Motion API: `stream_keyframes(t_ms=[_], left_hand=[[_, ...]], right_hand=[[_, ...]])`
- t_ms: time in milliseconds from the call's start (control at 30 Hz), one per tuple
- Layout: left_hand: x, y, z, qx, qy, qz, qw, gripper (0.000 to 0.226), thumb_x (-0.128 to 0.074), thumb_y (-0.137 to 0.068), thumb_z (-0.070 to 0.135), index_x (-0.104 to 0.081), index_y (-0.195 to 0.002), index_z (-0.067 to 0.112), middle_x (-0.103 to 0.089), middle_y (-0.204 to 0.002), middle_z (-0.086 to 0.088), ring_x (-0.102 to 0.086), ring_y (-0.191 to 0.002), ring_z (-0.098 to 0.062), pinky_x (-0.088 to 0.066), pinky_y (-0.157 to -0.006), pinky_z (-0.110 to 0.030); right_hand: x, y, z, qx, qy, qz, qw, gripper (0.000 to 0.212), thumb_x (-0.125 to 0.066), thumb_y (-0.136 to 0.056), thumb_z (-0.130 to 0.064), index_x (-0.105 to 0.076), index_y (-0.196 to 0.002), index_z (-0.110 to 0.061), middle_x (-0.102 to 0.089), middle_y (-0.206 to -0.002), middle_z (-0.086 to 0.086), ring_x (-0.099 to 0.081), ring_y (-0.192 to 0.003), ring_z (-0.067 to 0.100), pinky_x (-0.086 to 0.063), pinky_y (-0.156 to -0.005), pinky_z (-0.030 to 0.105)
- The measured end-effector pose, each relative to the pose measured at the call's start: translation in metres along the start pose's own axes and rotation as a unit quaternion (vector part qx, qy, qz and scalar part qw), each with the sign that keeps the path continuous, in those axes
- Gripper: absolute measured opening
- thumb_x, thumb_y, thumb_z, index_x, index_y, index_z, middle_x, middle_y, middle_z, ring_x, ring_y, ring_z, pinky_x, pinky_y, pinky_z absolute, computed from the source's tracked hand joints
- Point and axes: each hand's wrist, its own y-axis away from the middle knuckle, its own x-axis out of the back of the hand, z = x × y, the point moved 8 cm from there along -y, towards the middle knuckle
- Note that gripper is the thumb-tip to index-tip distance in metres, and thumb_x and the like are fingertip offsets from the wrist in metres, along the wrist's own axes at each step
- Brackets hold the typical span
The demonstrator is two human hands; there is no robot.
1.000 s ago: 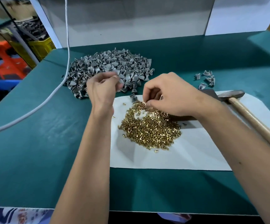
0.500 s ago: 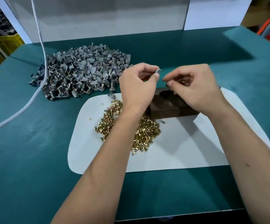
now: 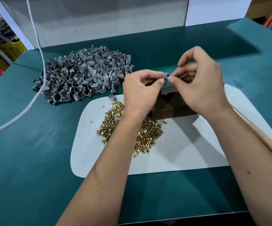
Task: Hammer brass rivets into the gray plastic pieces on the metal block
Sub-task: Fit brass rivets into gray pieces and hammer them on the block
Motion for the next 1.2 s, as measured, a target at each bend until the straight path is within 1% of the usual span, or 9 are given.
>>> stream_keyframes(t_ms=[233,433,533,667,867,967,1100,1133,1200], left_hand=[[-0.002,0.000,0.001,0.005,0.012,-0.016,1.000,0.023,-0.079,-0.080,-0.004,-0.079,-0.083,0.019,-0.079,-0.085,-0.002,-0.077,-0.084,-0.016,-0.061,-0.085,-0.032],[-0.001,0.001,0.004,-0.002,0.006,-0.008,1.000,0.021,-0.079,-0.080,-0.002,-0.079,-0.081,0.019,-0.079,-0.082,-0.001,-0.076,-0.080,-0.015,-0.061,-0.083,-0.033],[-0.004,0.002,0.007,-0.012,-0.005,-0.010,1.000,0.017,-0.079,-0.080,-0.003,-0.079,-0.082,0.014,-0.079,-0.082,-0.003,-0.075,-0.078,-0.016,-0.062,-0.081,-0.032],[-0.006,0.003,0.010,-0.025,-0.042,-0.018,0.999,0.014,-0.077,-0.080,-0.005,-0.079,-0.082,0.010,-0.078,-0.080,-0.003,-0.076,-0.076,-0.016,-0.062,-0.078,-0.031],[-0.007,0.002,0.010,-0.047,-0.059,-0.036,0.997,0.018,-0.077,-0.081,-0.005,-0.076,-0.079,0.013,-0.076,-0.080,-0.004,-0.076,-0.078,-0.019,-0.063,-0.080,-0.036],[-0.007,0.000,0.012,-0.059,-0.046,-0.057,0.996,0.018,-0.077,-0.081,-0.006,-0.073,-0.080,0.012,-0.076,-0.086,-0.007,-0.075,-0.080,-0.018,-0.061,-0.080,-0.033],[-0.003,-0.002,0.015,-0.068,-0.021,-0.087,0.994,0.020,-0.079,-0.077,-0.012,-0.071,-0.085,0.003,-0.073,-0.111,-0.011,-0.069,-0.080,-0.016,-0.058,-0.078,-0.029],[-0.003,-0.002,0.015,-0.065,-0.014,-0.096,0.993,0.020,-0.079,-0.076,-0.013,-0.070,-0.086,0.002,-0.073,-0.113,-0.011,-0.070,-0.082,-0.019,-0.059,-0.080,-0.029],[-0.002,-0.001,0.014,-0.056,0.000,-0.109,0.993,0.022,-0.080,-0.076,-0.013,-0.070,-0.088,0.003,-0.076,-0.108,-0.013,-0.073,-0.087,-0.024,-0.060,-0.084,-0.032]], right_hand=[[0.004,0.001,0.001,-0.010,0.018,0.034,0.999,0.040,-0.082,-0.078,-0.010,-0.049,-0.099,-0.016,-0.073,-0.075,-0.010,-0.071,-0.069,0.008,-0.060,-0.070,0.027],[0.000,0.001,0.000,0.015,0.016,0.038,0.999,0.033,-0.075,-0.078,-0.003,-0.048,-0.092,-0.013,-0.069,-0.076,0.001,-0.069,-0.068,0.012,-0.059,-0.065,0.033],[0.001,0.001,-0.001,0.031,0.027,0.040,0.998,0.032,-0.073,-0.077,-0.002,-0.045,-0.089,-0.014,-0.067,-0.075,0.001,-0.066,-0.064,0.013,-0.057,-0.061,0.034],[-0.002,0.002,-0.001,0.034,0.048,0.030,0.998,0.035,-0.073,-0.076,0.001,-0.045,-0.089,-0.015,-0.067,-0.073,-0.001,-0.066,-0.064,0.013,-0.056,-0.060,0.036],[-0.004,0.003,0.001,0.024,0.043,0.021,0.999,0.038,-0.073,-0.078,0.004,-0.046,-0.094,-0.018,-0.067,-0.076,-0.001,-0.064,-0.066,0.014,-0.055,-0.061,0.029],[-0.003,0.002,0.000,0.021,0.028,0.025,0.999,0.034,-0.074,-0.079,0.002,-0.049,-0.099,-0.011,-0.069,-0.078,-0.001,-0.066,-0.067,0.013,-0.056,-0.065,0.029],[-0.003,0.002,-0.001,0.020,0.014,0.021,0.999,0.033,-0.073,-0.080,-0.002,-0.050,-0.101,-0.009,-0.070,-0.078,-0.004,-0.068,-0.069,0.016,-0.058,-0.068,0.034],[-0.003,0.002,-0.001,0.015,0.007,0.018,1.000,0.033,-0.074,-0.080,-0.002,-0.049,-0.101,-0.010,-0.070,-0.077,-0.005,-0.068,-0.068,0.017,-0.058,-0.068,0.035],[-0.003,0.003,0.001,0.008,-0.003,0.015,1.000,0.034,-0.075,-0.080,-0.005,-0.050,-0.102,-0.011,-0.071,-0.076,-0.007,-0.069,-0.068,0.017,-0.059,-0.069,0.036]])
